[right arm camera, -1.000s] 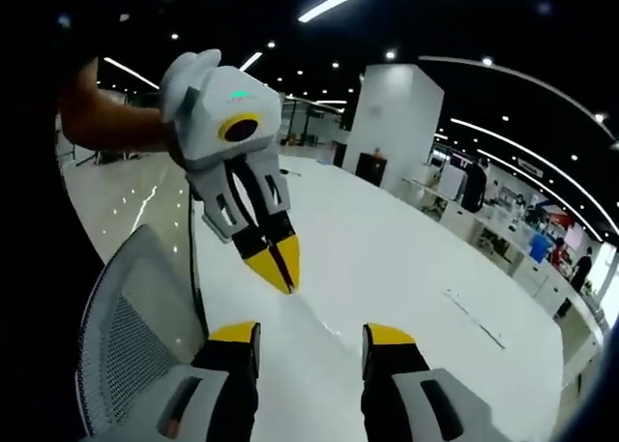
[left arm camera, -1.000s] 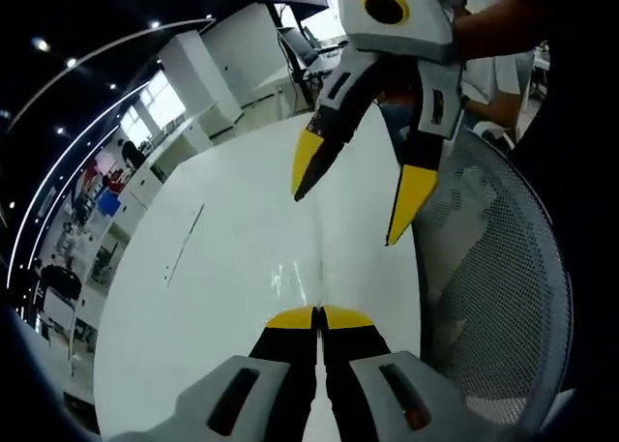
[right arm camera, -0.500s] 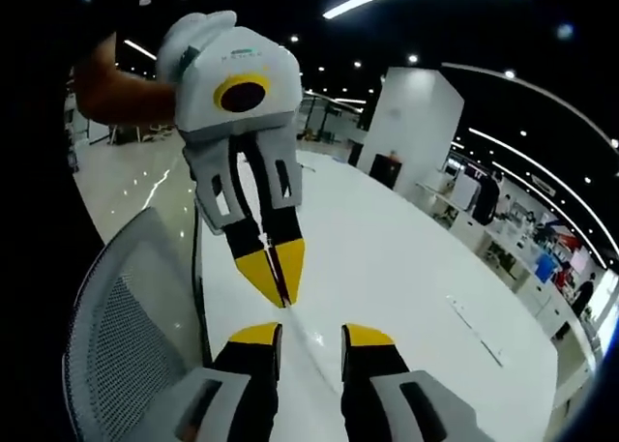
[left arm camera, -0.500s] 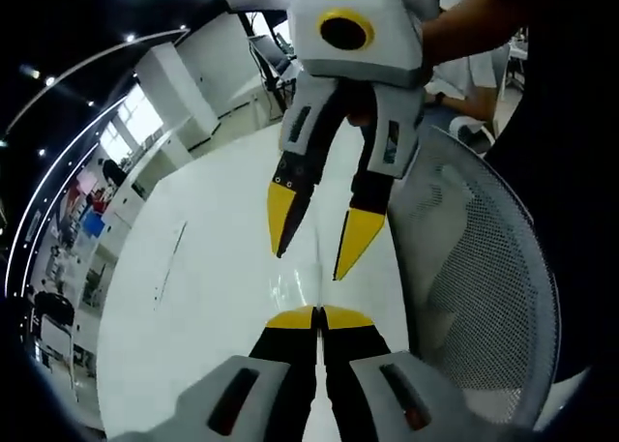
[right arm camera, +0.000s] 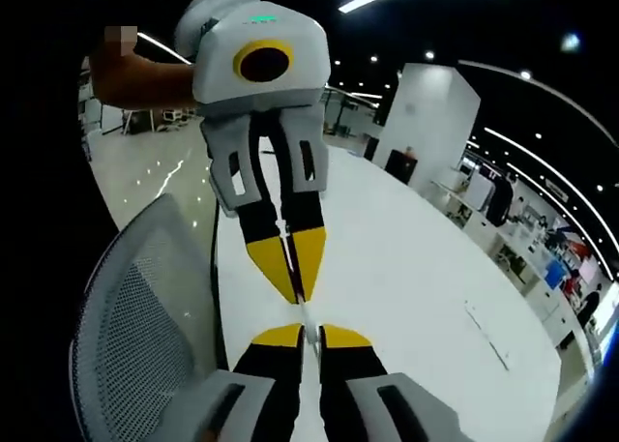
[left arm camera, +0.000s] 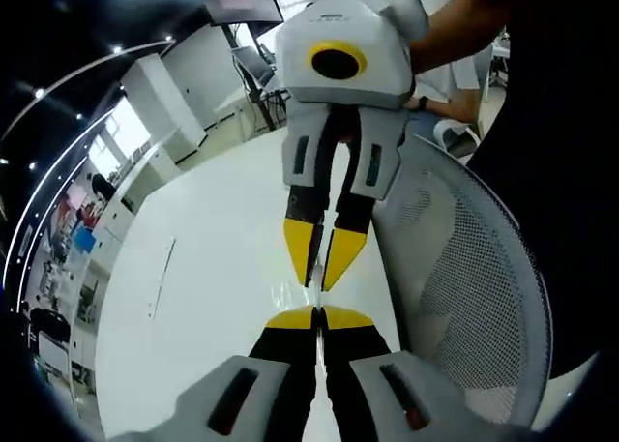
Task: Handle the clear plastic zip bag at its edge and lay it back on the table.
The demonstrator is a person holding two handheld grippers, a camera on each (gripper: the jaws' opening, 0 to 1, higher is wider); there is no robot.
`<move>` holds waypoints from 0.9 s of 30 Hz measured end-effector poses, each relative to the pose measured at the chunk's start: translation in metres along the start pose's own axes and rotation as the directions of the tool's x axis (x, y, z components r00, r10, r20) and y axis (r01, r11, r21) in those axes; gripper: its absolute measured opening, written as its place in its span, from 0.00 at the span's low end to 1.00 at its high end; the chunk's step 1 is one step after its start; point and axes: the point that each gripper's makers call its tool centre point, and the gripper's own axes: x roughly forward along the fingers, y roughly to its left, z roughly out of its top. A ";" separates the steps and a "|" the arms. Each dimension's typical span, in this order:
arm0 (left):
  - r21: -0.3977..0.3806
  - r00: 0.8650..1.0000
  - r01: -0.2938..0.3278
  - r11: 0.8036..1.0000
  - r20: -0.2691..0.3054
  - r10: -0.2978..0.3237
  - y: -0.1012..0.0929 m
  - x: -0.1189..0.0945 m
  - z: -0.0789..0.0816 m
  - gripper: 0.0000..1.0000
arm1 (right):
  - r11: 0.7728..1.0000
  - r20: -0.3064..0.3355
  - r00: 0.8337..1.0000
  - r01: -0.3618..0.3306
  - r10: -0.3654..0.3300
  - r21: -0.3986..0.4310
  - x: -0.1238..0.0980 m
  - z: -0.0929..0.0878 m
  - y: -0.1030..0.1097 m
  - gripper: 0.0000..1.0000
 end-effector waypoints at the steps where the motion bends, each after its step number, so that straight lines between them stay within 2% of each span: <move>1: 0.005 1.000 0.005 1.000 0.000 -0.005 -0.001 0.000 0.000 0.00 | 1.000 -0.003 1.000 -0.005 0.005 -0.011 0.000 0.000 0.001 0.01; 10: 0.044 0.999 0.034 0.998 -0.023 -0.033 -0.005 0.002 -0.007 0.00 | 0.998 -0.029 0.999 -0.042 0.040 -0.052 0.003 0.000 0.010 0.00; 27: 0.107 0.997 0.057 0.993 -0.061 -0.051 -0.005 0.012 -0.016 0.00 | 0.998 -0.043 0.998 -0.052 0.050 -0.045 0.005 0.001 0.010 0.00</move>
